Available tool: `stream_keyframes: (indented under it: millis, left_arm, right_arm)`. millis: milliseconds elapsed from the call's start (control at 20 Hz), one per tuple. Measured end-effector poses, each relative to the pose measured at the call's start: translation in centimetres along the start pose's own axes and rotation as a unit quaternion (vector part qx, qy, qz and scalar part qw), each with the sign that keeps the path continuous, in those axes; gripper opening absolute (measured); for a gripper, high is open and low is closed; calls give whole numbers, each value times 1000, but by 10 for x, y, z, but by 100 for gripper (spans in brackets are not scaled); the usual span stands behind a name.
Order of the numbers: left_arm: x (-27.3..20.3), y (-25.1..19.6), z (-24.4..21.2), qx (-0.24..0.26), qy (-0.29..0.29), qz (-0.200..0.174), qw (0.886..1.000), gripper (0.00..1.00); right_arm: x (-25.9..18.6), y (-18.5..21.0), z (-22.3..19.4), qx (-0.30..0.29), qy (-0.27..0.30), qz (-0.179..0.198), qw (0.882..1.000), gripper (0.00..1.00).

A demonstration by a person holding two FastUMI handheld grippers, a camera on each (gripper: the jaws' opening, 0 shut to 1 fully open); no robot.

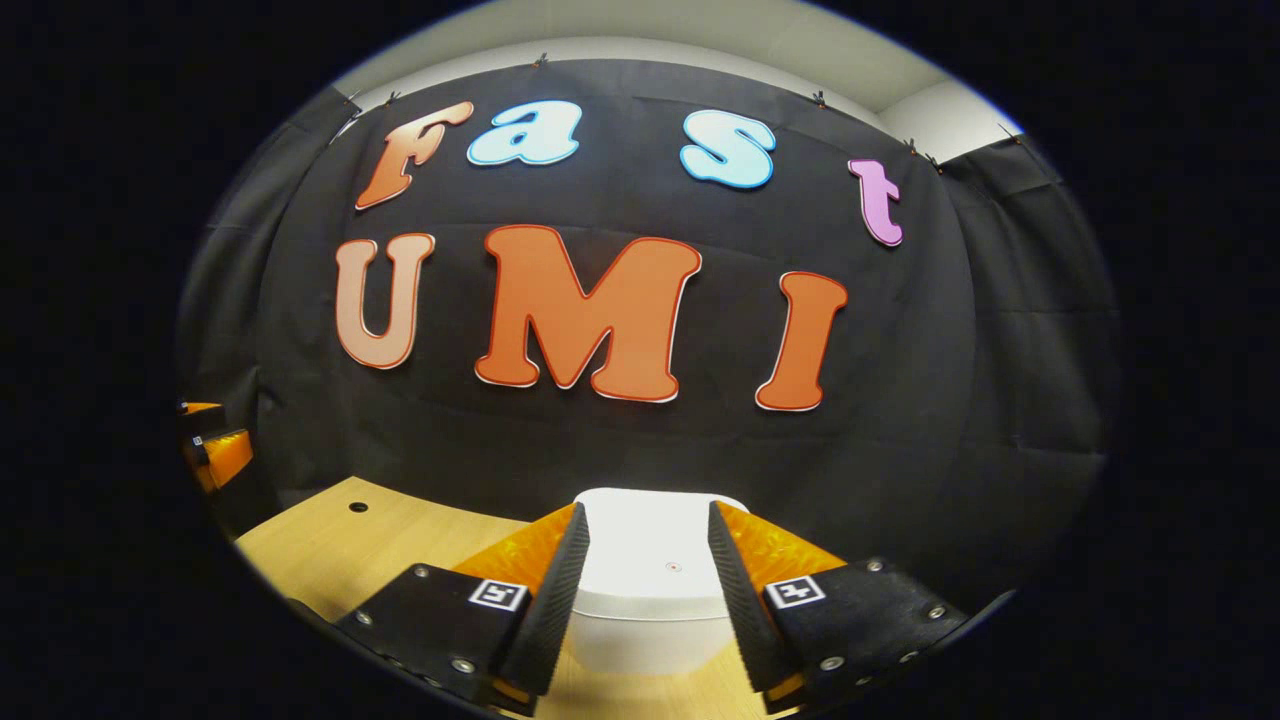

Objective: Press the lid of the desktop garbage bin to open it, pick up the crumpled paper on the desktop and throw it into the bin, then pick up the pop can on the desktop and drop it into the bin, and finally close the garbage bin lid.

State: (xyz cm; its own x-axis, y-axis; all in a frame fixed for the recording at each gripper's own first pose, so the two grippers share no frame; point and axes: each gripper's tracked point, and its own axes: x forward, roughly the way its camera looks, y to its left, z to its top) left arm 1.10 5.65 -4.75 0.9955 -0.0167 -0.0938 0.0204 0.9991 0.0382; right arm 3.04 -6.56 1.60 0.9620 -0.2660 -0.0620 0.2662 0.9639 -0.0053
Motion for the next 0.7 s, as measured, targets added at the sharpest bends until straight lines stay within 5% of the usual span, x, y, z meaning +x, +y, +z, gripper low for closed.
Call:
stream_keyframes:
  millis: [550, 700]
  left_arm:
    - [0, 16, -12, -5, 18, 35, 999, 100]
    - [-1, 20, -15, -7, 20, 44, 999, 100]
  right_arm:
    - [43, -21, -18, -7, 82, 3, 997, 5]
    - [49, -15, -20, -16, 100, 35, 994, 1]
